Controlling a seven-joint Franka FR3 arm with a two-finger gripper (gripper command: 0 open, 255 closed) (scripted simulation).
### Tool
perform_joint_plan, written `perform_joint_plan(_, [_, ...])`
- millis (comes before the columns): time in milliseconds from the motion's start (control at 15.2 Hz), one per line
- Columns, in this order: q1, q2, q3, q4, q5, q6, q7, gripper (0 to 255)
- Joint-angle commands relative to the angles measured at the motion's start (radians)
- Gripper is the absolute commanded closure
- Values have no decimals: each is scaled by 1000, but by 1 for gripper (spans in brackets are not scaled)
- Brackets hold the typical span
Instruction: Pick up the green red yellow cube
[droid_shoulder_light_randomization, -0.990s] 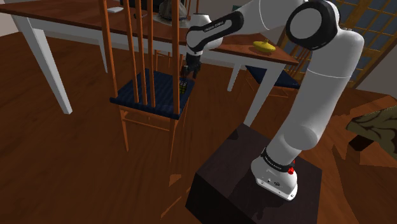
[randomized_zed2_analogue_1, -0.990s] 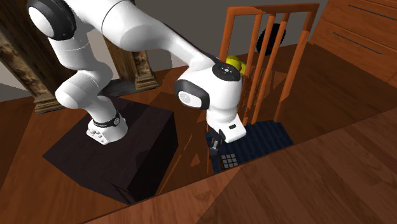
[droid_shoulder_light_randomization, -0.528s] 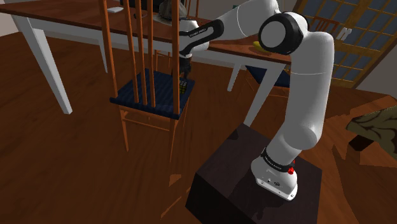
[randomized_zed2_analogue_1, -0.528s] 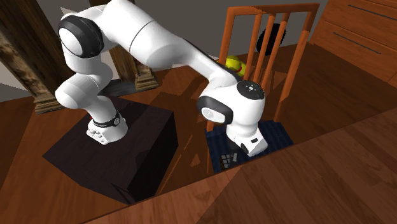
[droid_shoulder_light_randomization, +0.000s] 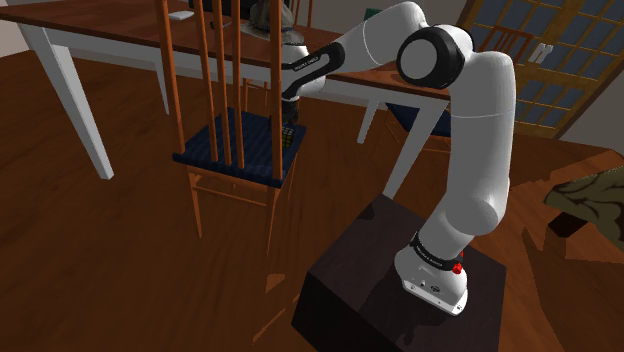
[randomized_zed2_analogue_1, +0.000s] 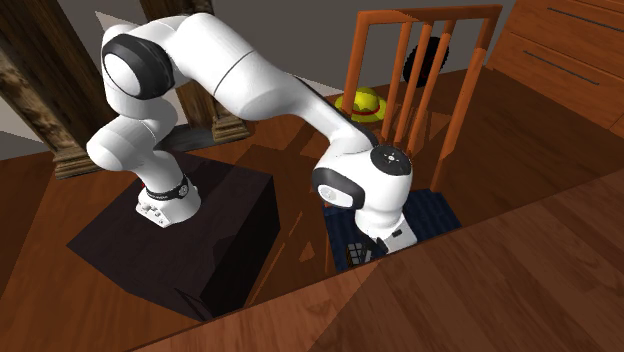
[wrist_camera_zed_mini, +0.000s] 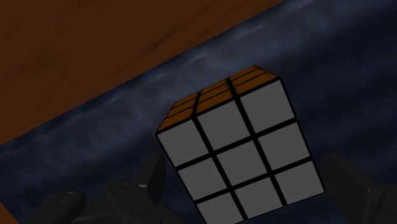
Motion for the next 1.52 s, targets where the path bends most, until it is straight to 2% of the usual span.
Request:
perform_joint_plan(0, [0,3,0,2,0,2,0,255])
perform_joint_plan(594, [0,2,0,0,0,3,0,255])
perform_joint_plan(1452, [3,-81,-5,58,-11,-138,7,255])
